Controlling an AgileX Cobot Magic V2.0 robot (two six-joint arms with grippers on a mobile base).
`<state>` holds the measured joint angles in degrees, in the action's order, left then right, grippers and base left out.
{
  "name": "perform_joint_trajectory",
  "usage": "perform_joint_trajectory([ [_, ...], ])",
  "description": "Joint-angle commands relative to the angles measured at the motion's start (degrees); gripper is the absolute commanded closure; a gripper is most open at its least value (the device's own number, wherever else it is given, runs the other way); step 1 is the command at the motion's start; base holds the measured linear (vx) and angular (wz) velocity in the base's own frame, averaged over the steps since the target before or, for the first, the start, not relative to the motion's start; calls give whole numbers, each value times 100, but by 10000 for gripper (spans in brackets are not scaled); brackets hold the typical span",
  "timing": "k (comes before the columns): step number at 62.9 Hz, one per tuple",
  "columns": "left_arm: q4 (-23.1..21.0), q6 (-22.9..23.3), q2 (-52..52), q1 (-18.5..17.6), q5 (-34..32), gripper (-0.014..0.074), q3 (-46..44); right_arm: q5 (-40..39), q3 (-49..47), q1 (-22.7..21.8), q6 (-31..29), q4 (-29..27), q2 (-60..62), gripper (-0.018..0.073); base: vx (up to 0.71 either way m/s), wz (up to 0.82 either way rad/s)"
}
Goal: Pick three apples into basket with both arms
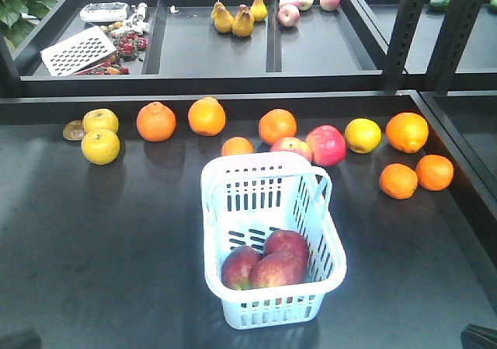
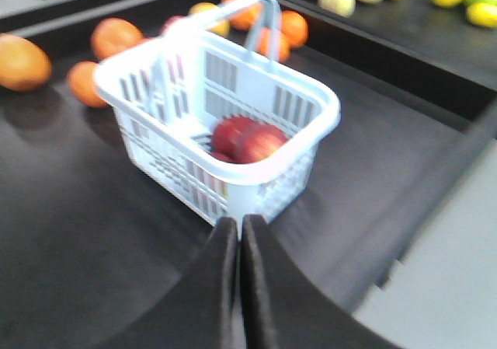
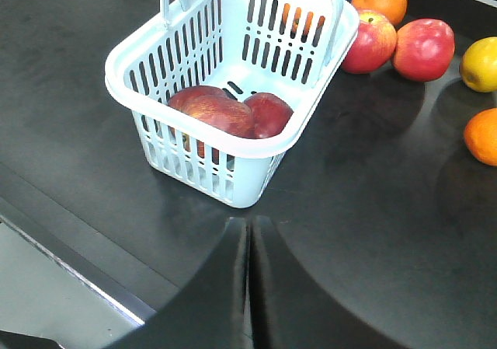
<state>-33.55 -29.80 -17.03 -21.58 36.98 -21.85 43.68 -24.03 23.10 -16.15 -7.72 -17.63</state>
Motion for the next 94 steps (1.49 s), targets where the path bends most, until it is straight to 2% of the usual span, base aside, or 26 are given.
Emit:
perform_joint_trajectory([
  [1,283,605,-79,-4,-690,603,-134,-350,-146,2,-14,9,-46,568,0,0],
  [6,867,1320,-79,-4,-732,603,-129,-350,-146,2,-14,9,-46,568,0,0],
  [12,1713,2440,-79,-4,-850,603,47,-350,-146,2,-14,9,-46,568,0,0],
  [17,2156,3187,-79,-4,-1061,603,304,-350,-146,2,-14,9,-46,568,0,0],
  [21,2327,3504,-79,-4,-1287,603,582,-350,-146,2,-14,9,-46,568,0,0],
  [51,2021,3714,134,-4,-2872,603,2395,-358,-146,2,-14,9,-46,568,0,0],
  [54,2178,3767,295,-4,-2715,603,2369,-364,-146,2,-14,9,-46,568,0,0],
  [58,2328,3757,570,-4,-2877,603,2369,-363,-146,2,-14,3,-46,568,0,0],
  [65,2903,3757,1174,4,-3129,603,2369,-358,-146,2,-14,4,-46,568,0,0],
  [71,3252,3757,1679,30,-3116,603,2369,-358,-146,2,-14,4,-46,568,0,0],
  [82,3617,3768,1863,434,-3064,603,2374,-349,-146,2,-14,4,-46,568,0,0],
  [94,3646,3768,1863,1315,-3089,603,2374,-348,-146,2,-14,4,-46,568,0,0],
])
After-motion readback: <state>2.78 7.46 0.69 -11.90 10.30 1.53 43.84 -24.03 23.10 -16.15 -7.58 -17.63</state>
